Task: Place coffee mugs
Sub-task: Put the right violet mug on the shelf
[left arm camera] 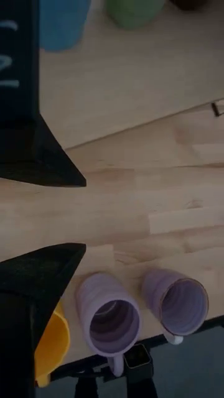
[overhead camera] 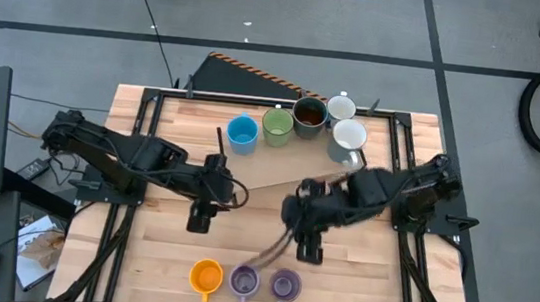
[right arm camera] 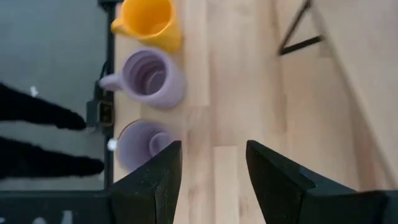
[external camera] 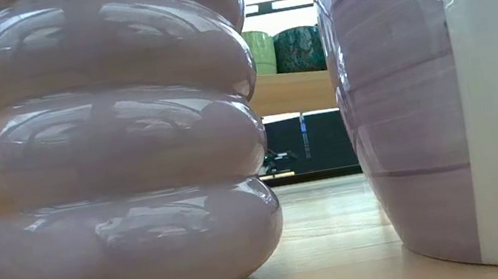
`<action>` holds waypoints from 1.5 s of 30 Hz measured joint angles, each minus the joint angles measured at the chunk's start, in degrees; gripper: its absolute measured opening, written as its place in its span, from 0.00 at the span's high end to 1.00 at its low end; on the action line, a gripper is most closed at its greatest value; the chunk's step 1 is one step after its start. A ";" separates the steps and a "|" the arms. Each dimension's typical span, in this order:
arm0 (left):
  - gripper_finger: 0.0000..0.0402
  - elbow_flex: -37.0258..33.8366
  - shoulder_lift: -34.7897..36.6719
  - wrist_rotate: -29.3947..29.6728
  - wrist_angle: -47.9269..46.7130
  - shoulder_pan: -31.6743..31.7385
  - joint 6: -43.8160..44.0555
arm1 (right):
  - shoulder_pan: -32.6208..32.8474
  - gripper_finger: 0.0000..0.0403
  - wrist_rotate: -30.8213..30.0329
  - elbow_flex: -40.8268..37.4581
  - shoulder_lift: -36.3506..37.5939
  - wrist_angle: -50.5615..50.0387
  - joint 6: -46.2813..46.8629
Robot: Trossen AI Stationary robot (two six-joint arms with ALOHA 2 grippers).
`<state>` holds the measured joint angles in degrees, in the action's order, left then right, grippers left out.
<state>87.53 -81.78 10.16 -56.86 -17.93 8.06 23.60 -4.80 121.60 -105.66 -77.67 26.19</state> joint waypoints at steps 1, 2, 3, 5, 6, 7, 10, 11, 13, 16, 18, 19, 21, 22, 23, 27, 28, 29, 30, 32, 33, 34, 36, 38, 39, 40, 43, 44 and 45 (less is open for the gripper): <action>0.59 -1.06 0.91 0.16 0.81 0.02 -0.22 | 0.97 0.54 0.00 0.00 -0.28 0.01 -0.15; 0.59 -2.17 1.79 0.17 1.80 0.00 -0.28 | 2.04 0.54 -0.02 -0.02 -0.47 0.00 -0.54; 0.59 -3.54 2.78 0.20 2.78 -0.02 -0.26 | 2.94 0.54 -0.06 -0.01 -0.93 0.13 -1.00; 0.59 -6.28 4.68 0.32 4.55 0.00 0.19 | 4.76 0.54 -0.07 -0.15 -1.27 0.24 -1.74; 0.59 -7.56 5.57 0.34 5.53 0.00 0.53 | 5.57 0.54 -0.06 -0.90 -1.28 0.85 -1.74; 0.59 -8.84 6.36 0.55 6.50 0.00 1.01 | 6.34 0.54 -0.04 -1.92 -1.25 1.71 -1.62; 0.59 -12.27 8.79 2.08 7.86 -0.30 3.57 | 8.57 0.54 -0.07 -4.70 -1.25 2.54 -0.10; 0.59 -13.12 9.38 2.73 9.13 -0.31 4.32 | 9.20 0.54 -0.03 -5.90 -1.25 2.92 0.47; 0.59 -14.82 10.59 3.76 10.49 -0.41 5.38 | 10.03 0.54 0.05 -8.91 -1.19 5.66 1.97; 0.59 -15.55 11.58 5.16 12.16 -0.98 6.34 | 10.46 0.54 2.01 -13.23 -1.28 10.33 4.32; 0.59 -15.65 12.28 7.11 12.01 -1.54 6.61 | 10.23 0.54 3.30 -16.34 -1.21 15.66 6.01; 0.59 -15.65 12.55 8.40 12.12 -1.85 6.82 | 10.07 0.54 3.60 -17.71 -1.22 17.82 6.63; 0.59 -15.65 13.05 10.56 12.04 -2.31 7.78 | 9.94 0.54 5.02 -20.13 -1.25 22.11 6.82; 0.59 -15.65 13.39 11.28 12.03 -2.37 8.10 | 9.93 0.54 5.66 -21.02 -1.25 24.27 6.65; 0.59 -15.65 13.79 11.82 12.02 -2.52 8.51 | 9.97 0.53 6.14 -21.86 -1.25 26.08 6.17; 0.59 -15.65 15.20 13.80 12.04 -2.93 10.89 | 11.52 0.52 6.30 -24.11 -1.25 29.48 1.91; 0.59 -15.65 15.43 14.44 12.08 -2.95 11.32 | 11.97 0.51 6.02 -24.39 -1.25 30.10 0.86; 0.59 -15.65 15.83 15.13 12.06 -2.95 11.75 | 12.23 0.51 5.52 -24.66 -1.23 30.67 0.46; 0.59 -15.67 16.22 15.63 12.04 -2.95 12.34 | 12.47 0.51 4.92 -24.92 -1.23 30.59 0.37; 0.59 -15.67 17.07 16.44 13.03 -2.93 12.37 | 12.61 0.51 4.65 -25.52 -1.23 30.41 0.20; 0.59 -15.67 17.40 17.04 13.39 -2.93 12.37 | 12.67 0.51 4.54 -25.87 -1.23 30.77 0.20; 0.59 -15.67 17.63 17.67 13.72 -2.84 12.37 | 12.62 0.51 4.44 -26.39 -1.23 31.28 0.18; 0.59 -15.67 18.03 18.87 14.92 -2.67 12.10 | 12.59 0.51 4.25 -28.02 -1.21 32.86 -0.53; 0.59 -15.67 18.33 19.55 15.09 -2.33 11.86 | 12.80 0.51 4.22 -29.76 -1.44 34.53 -1.94; 0.59 -15.67 18.39 19.77 15.21 -2.08 11.84 | 12.95 0.51 4.21 -30.25 -1.71 35.73 -2.36; 0.59 -15.67 18.43 19.85 15.08 -1.88 11.84 | 13.13 0.51 4.08 -30.61 -2.03 36.64 -2.79; 0.59 -15.67 18.47 19.88 15.01 -1.73 11.82 | 13.76 0.51 3.02 -31.27 -3.09 39.02 -5.11; 0.59 -15.67 18.47 19.86 14.85 -1.73 11.64 | 14.07 0.51 2.13 -31.42 -3.62 39.33 -6.23; 0.59 -15.67 18.47 19.86 14.81 -1.73 11.64 | 14.26 0.51 1.60 -31.43 -4.06 39.56 -7.13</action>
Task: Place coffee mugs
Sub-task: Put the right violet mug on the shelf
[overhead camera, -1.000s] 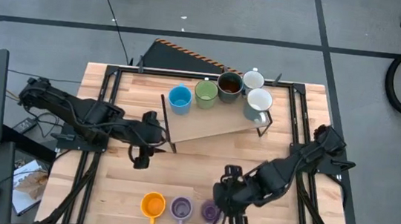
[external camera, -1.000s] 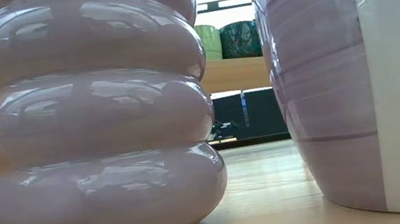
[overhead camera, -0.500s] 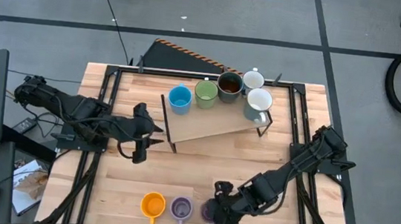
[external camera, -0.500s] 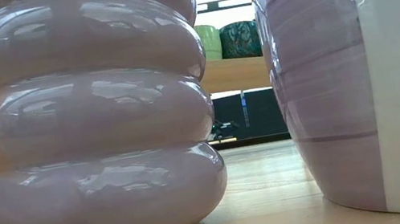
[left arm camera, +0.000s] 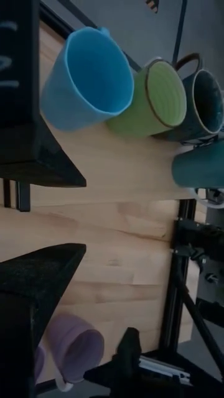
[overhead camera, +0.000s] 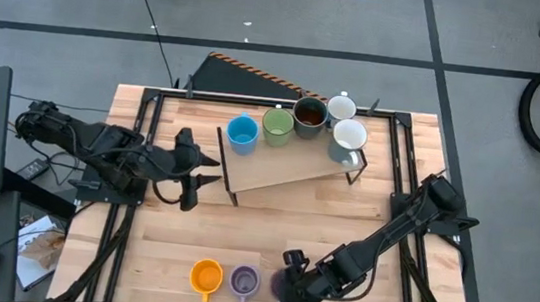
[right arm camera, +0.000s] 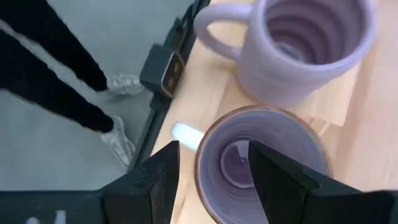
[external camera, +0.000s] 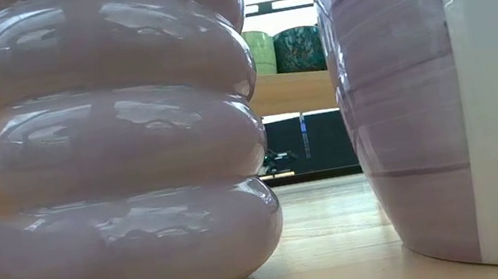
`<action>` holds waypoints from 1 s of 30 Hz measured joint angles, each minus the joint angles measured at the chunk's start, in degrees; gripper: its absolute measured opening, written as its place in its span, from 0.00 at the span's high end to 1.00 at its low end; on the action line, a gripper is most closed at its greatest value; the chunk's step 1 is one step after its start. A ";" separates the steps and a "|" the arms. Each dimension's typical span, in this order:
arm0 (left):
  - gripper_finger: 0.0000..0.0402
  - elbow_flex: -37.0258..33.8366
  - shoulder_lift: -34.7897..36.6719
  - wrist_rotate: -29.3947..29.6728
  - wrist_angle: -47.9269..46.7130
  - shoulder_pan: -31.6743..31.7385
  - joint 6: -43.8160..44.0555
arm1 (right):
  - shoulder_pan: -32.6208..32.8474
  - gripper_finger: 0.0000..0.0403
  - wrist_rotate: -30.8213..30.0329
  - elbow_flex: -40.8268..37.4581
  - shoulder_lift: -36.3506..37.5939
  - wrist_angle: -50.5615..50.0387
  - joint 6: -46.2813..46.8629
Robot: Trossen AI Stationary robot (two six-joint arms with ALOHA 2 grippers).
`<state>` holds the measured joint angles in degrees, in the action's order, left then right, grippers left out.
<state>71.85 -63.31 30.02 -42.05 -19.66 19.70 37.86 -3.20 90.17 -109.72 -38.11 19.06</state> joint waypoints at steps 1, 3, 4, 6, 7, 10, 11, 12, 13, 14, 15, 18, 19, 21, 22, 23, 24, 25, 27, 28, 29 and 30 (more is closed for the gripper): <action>0.59 0.00 0.00 0.00 0.00 0.00 0.00 | 0.28 0.51 -0.36 -0.04 -0.50 -0.03 -0.95; 0.59 0.00 0.00 -0.03 -0.25 -0.02 0.00 | 0.53 0.51 -0.28 -0.07 -1.65 0.06 -1.62; 0.59 0.00 0.00 -0.01 -0.24 0.00 0.00 | 0.60 0.51 0.09 -0.09 -2.14 0.06 -1.70; 0.59 0.00 0.00 -0.02 -0.65 0.00 0.00 | 0.62 0.51 0.99 -0.09 -3.40 0.08 -1.43; 0.59 0.00 0.00 0.00 -0.74 0.00 0.00 | 0.65 0.51 1.15 -0.09 -3.88 -0.33 -1.11; 0.59 0.00 0.00 -0.02 -1.17 0.00 -0.37 | 0.65 0.51 1.14 -0.19 -4.78 -0.69 0.57; 0.59 0.00 0.00 -0.02 -1.11 0.00 -0.68 | 0.67 0.51 0.91 -0.48 -4.66 -0.58 0.89; 0.59 0.00 0.00 -0.03 -1.13 0.00 -0.85 | 0.69 0.52 0.42 -0.65 -4.61 -0.47 1.29; 0.59 0.00 0.00 -0.02 -1.12 0.00 -0.85 | 0.64 0.52 -0.08 -0.75 -4.61 -0.76 1.50; 0.59 0.00 -0.02 -0.01 -1.14 0.00 -0.86 | 0.51 0.53 -0.20 -0.85 -4.61 -1.39 1.53; 0.59 0.00 -0.02 0.15 -1.15 0.00 -0.88 | 0.36 0.54 -0.17 -0.90 -4.64 -1.81 1.46; 0.59 0.00 0.00 0.70 -1.20 0.00 -0.92 | 0.25 0.59 -0.18 -1.27 -4.85 -0.81 1.39; 0.59 0.00 0.00 0.80 -1.14 0.00 -0.90 | 0.26 0.61 -0.18 -1.52 -4.99 -1.07 1.50; 0.59 0.00 0.00 0.89 -1.18 0.00 -0.93 | 0.27 0.64 0.00 -2.25 -5.12 -1.23 1.69; 0.59 0.00 0.00 0.94 -1.17 0.00 -0.94 | 0.27 0.65 0.00 -2.61 -5.15 -0.92 1.73; 0.59 0.00 -0.01 0.96 -1.18 0.00 -0.96 | 0.27 0.67 -0.01 -3.04 -5.15 -0.81 1.73; 0.59 0.00 0.00 0.96 -1.22 0.00 -0.95 | 0.26 0.68 0.00 -3.54 -5.15 -0.84 1.75; 0.59 0.00 -0.01 1.01 -1.19 0.00 -0.93 | 0.24 0.69 0.01 -4.05 -5.17 -0.91 1.79; 0.59 0.00 -0.02 1.03 -1.26 0.00 -0.87 | 0.13 0.72 0.04 -5.09 -5.26 -1.03 1.93; 0.59 0.00 -0.02 1.03 -1.24 0.00 -0.87 | 0.05 0.73 0.07 -5.49 -5.28 -1.14 1.93; 0.59 0.00 -0.02 1.03 -1.23 0.00 -0.86 | -0.05 0.75 0.12 -5.73 -5.28 -1.23 1.93; 0.59 0.00 -0.02 1.03 -1.24 0.00 -0.85 | -0.12 0.76 0.28 -5.93 -5.28 -1.15 1.89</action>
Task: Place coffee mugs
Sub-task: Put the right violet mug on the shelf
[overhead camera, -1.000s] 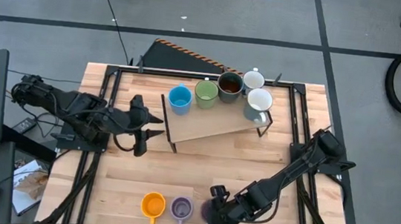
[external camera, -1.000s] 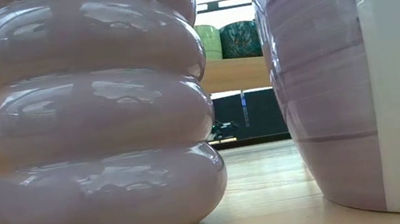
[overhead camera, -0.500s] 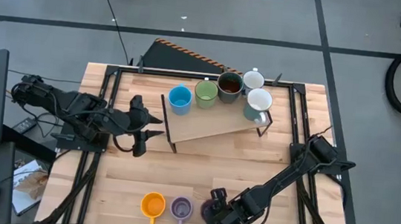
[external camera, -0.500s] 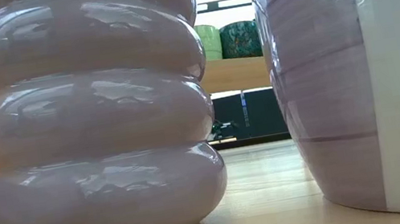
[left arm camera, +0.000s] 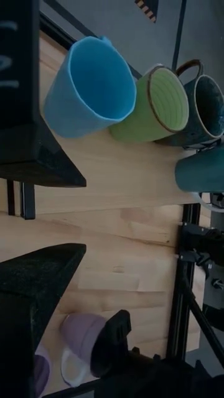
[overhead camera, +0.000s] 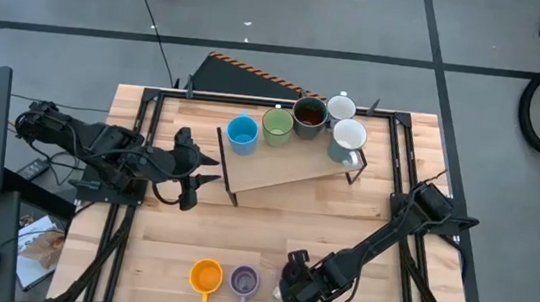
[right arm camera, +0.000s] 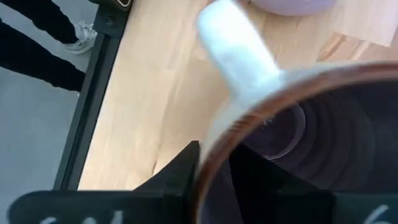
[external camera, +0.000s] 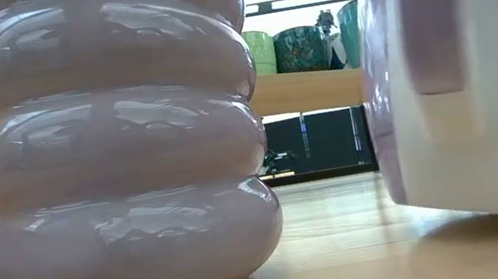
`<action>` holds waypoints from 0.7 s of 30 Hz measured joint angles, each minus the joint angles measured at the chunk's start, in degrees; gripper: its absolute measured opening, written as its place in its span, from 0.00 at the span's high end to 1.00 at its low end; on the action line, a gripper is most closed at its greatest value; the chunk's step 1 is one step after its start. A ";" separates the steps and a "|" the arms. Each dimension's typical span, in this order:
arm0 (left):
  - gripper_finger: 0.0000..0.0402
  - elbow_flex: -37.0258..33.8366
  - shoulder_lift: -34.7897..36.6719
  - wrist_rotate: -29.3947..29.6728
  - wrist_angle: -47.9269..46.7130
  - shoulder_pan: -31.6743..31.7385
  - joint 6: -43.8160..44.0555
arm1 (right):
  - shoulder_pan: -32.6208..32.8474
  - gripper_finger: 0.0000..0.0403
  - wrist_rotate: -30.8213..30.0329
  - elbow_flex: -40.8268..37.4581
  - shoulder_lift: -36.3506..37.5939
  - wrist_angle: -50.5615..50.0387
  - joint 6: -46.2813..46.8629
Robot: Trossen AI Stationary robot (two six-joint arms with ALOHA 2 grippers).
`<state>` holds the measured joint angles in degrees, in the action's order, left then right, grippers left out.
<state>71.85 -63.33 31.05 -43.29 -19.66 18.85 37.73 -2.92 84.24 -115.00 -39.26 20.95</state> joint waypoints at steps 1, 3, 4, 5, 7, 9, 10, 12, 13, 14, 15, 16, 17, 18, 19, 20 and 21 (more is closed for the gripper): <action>0.59 0.00 0.00 0.00 -0.01 0.00 0.00 | -0.06 0.78 0.06 -0.13 0.00 0.17 -0.05; 0.59 0.00 0.00 0.00 0.00 0.00 -0.04 | -0.23 0.82 0.25 -0.19 0.00 -0.20 -0.48; 0.59 0.00 0.00 0.00 0.01 0.00 -0.06 | -0.33 0.84 0.74 -0.19 0.00 -0.49 -0.97; 0.59 0.00 0.00 0.00 0.01 0.00 -0.04 | -0.43 0.86 1.24 -0.19 0.00 -0.72 -1.32; 0.59 0.00 0.00 0.02 0.02 0.00 -0.04 | -0.62 0.90 1.36 -0.19 0.23 -1.35 -1.67; 0.59 0.00 0.00 0.02 0.02 0.00 -0.02 | -0.84 0.92 1.45 -0.19 0.61 -2.26 -2.03; 0.59 0.00 0.00 0.02 0.02 0.00 -0.01 | -0.92 0.93 1.49 -0.19 0.72 -2.86 -2.55; 0.59 0.00 0.00 0.02 0.04 0.00 -0.01 | -1.25 0.93 1.53 -0.33 1.32 -4.41 -3.61; 0.59 0.00 0.00 0.02 0.04 0.00 -0.03 | -1.50 0.92 1.55 -0.37 1.69 -5.29 -4.18; 0.59 0.00 0.00 0.02 0.04 0.00 -0.04 | -1.72 0.92 1.51 -0.37 2.23 -5.85 -4.73; 0.59 0.00 0.00 0.08 0.04 0.00 -0.04 | -1.98 0.91 1.49 -0.37 2.91 -6.37 -5.44; 0.59 0.00 0.00 0.22 0.07 0.00 -0.04 | -2.31 0.90 1.48 -0.37 3.74 -7.31 -6.11; 0.59 0.00 0.00 0.28 0.07 0.00 -0.09 | -2.60 0.90 1.43 -0.37 4.58 -8.48 -6.81; 0.59 0.00 0.00 0.28 0.08 0.00 -0.13 | -2.97 0.90 1.42 -0.37 5.47 -9.63 -7.62; 0.59 0.00 0.00 0.28 0.11 0.00 -0.15 | -3.34 0.90 1.41 -0.37 6.31 -10.37 -8.40; 0.59 0.00 0.00 0.28 0.11 0.00 -0.15 | -3.72 0.91 1.38 -0.37 7.22 -10.80 -9.33; 0.59 0.00 0.00 0.28 0.11 0.00 -0.15 | -4.16 0.91 1.43 -0.37 8.22 -11.16 -10.28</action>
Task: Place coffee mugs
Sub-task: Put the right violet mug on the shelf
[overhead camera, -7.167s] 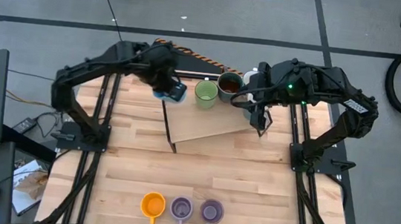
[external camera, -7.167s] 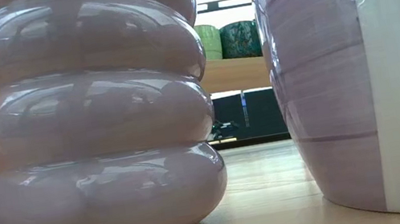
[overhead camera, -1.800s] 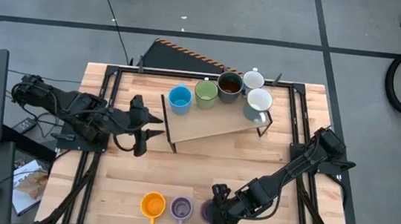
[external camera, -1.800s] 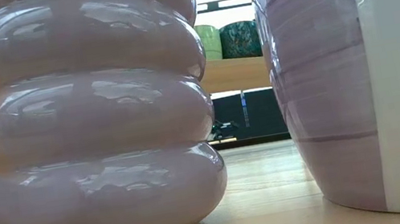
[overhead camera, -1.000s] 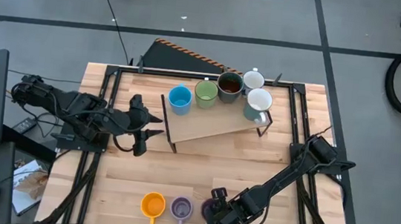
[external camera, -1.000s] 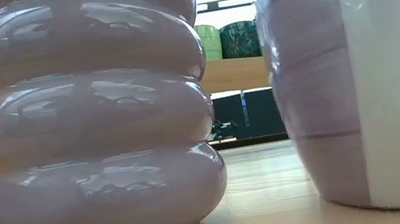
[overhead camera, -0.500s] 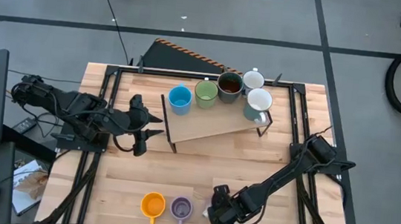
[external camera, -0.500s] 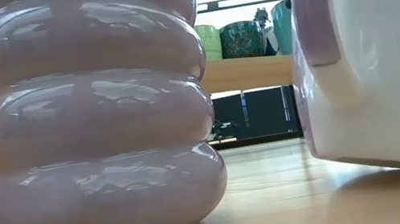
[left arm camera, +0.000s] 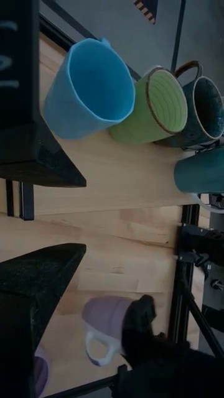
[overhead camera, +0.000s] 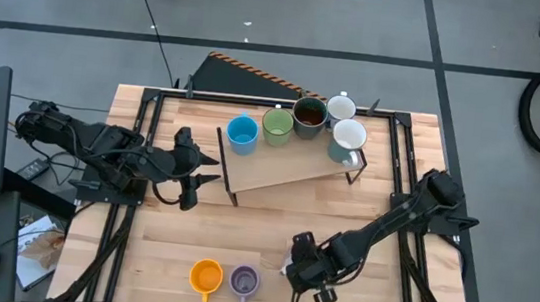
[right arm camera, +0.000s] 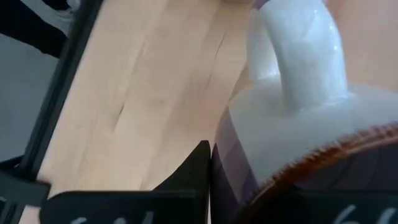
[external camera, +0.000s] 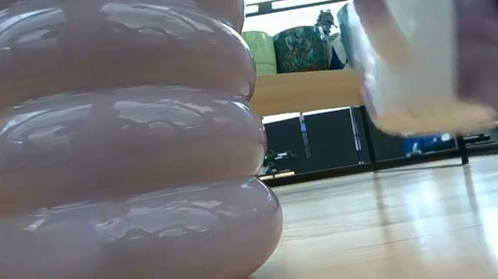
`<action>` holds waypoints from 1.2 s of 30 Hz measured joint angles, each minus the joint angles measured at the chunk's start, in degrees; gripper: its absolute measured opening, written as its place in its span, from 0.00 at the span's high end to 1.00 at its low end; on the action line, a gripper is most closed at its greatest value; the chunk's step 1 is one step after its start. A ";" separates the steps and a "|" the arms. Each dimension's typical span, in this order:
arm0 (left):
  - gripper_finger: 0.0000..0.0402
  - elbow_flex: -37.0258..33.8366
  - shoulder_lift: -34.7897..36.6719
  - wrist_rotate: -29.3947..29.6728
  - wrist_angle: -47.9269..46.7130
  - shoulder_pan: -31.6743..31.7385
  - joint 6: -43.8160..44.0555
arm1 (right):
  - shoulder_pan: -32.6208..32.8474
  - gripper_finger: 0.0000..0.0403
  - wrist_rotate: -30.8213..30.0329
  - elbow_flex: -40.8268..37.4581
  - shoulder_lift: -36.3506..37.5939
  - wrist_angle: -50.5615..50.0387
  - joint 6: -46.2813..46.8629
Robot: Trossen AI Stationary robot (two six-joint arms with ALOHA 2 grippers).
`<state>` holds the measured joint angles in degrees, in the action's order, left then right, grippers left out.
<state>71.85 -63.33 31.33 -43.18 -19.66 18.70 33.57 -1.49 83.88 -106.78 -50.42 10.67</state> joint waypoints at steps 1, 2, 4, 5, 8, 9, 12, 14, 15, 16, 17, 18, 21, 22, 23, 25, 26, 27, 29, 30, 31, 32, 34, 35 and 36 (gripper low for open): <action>0.59 0.00 0.00 0.00 0.02 0.00 0.00 | -0.45 0.91 0.17 0.00 1.24 -0.36 -0.98; 0.59 0.00 0.00 0.00 0.02 0.00 0.00 | -0.91 0.92 0.77 0.00 2.34 -0.68 -2.00; 0.59 0.00 0.00 0.02 0.04 0.00 0.00 | -1.97 0.92 2.04 0.06 4.58 -1.35 -4.26; 0.59 0.00 0.00 0.02 0.04 0.00 0.00 | -2.55 0.91 2.46 0.07 5.62 -2.04 -5.28; 0.59 0.01 -0.02 0.00 0.07 0.00 0.00 | -4.62 0.91 2.72 0.07 9.31 -4.37 -6.63; 0.59 0.01 -0.02 0.01 0.07 0.00 0.00 | -5.45 0.91 2.90 0.23 10.60 -4.92 -6.78; 0.59 0.02 -0.02 0.04 0.07 0.00 -0.02 | -8.10 0.91 2.82 2.13 12.94 -8.86 -8.00; 0.59 0.02 -0.02 0.08 0.07 0.00 -0.02 | -9.90 0.91 2.45 4.50 13.54 -12.43 -9.45; 0.59 0.02 -0.02 0.10 0.07 0.00 -0.02 | -10.87 0.91 2.23 5.94 13.59 -13.94 -10.49; 0.59 0.02 -0.02 0.14 0.10 0.00 -0.02 | -11.77 0.91 2.03 7.42 13.58 -15.26 -11.76; 0.59 0.02 -0.02 0.17 0.11 0.00 0.01 | -12.67 0.91 1.82 8.85 13.44 -16.42 -13.59; 0.59 0.02 -0.02 0.20 0.16 0.00 0.17 | -13.57 0.91 1.65 10.16 13.33 -17.44 -15.53; 0.59 0.02 -0.02 0.20 0.22 0.00 1.74 | -16.16 0.91 1.14 12.80 13.25 -18.62 -21.41; 0.59 0.02 -0.02 0.20 0.22 0.00 2.06 | -16.99 0.91 0.92 13.70 13.25 -19.08 -23.31; 0.59 0.02 -0.02 0.20 0.17 0.00 2.41 | -17.73 0.91 0.50 14.64 13.25 -19.96 -25.12; 0.59 0.02 -0.02 0.21 0.20 0.00 3.20 | -19.20 0.91 -0.30 16.06 13.25 -21.25 -28.21; 0.59 0.02 -0.04 0.21 0.20 0.00 3.42 | -19.94 0.91 -0.42 16.42 13.27 -21.42 -29.59; 0.59 0.02 -0.04 0.27 0.20 0.00 3.76 | -20.89 0.91 -0.44 16.55 13.25 -21.50 -31.06; 0.59 0.02 -0.04 0.73 0.21 0.00 4.92 | -22.91 0.91 -0.43 16.55 13.21 -22.45 -32.76; 0.59 0.02 -0.04 1.01 0.24 0.00 5.42 | -23.94 0.91 -0.42 16.55 13.20 -22.96 -33.48; 0.59 0.02 -0.04 1.34 0.31 0.00 6.14 | -24.94 0.91 -0.48 16.55 13.20 -23.19 -34.27; 0.59 0.02 -0.04 1.61 0.50 0.00 6.25 | -25.89 0.91 -0.68 16.55 13.20 -23.24 -34.87; 0.59 0.02 -0.04 2.14 0.95 0.00 6.50 | -27.65 0.91 -1.70 16.55 13.20 -23.15 -35.16; 0.59 0.02 -0.04 2.48 1.23 0.00 6.54 | -28.41 0.91 -2.08 16.55 13.20 -23.10 -35.21; 0.59 0.02 -0.04 2.91 1.65 0.00 6.51 | -29.08 0.91 -2.06 16.55 13.20 -23.10 -35.27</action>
<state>71.88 -63.37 34.25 -41.53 -19.66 25.21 4.49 -3.55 100.42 -93.58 -73.52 -24.60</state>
